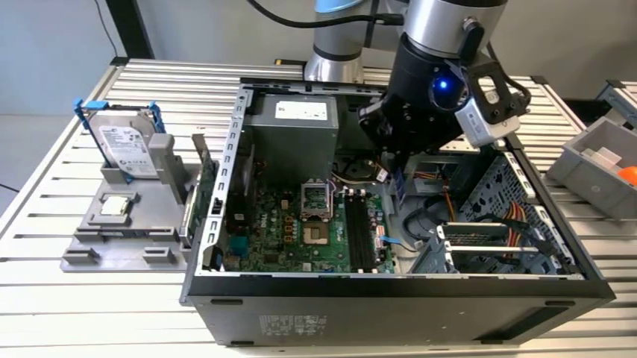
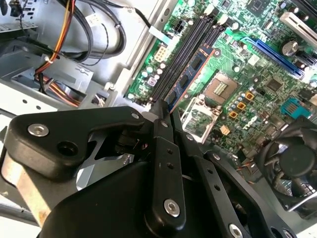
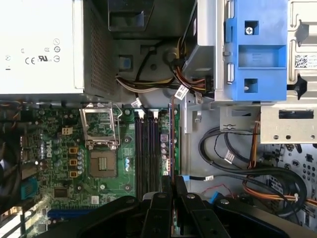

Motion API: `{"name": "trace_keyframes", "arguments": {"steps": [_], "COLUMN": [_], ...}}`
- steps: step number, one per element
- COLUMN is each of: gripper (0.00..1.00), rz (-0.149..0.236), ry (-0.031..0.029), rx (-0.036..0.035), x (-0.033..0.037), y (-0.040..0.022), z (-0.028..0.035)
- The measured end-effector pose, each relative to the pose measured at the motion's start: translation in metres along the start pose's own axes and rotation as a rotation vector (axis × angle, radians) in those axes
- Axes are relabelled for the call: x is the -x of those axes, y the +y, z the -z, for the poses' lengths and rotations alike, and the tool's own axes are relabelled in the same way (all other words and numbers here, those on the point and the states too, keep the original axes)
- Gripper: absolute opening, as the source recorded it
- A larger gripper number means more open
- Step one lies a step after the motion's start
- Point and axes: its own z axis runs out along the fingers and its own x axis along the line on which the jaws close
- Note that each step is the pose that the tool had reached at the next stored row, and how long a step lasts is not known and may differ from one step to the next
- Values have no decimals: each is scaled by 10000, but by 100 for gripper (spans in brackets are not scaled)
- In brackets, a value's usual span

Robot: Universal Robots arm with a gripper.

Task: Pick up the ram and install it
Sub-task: 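Insert the ram into the slot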

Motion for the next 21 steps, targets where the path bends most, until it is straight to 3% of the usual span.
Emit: {"name": "trace_keyframes", "arguments": {"steps": [21], "gripper": [0], "rz": [-1], "ry": [0], "rx": [0], "x": [-33], "y": [-20], "z": [-148]}}
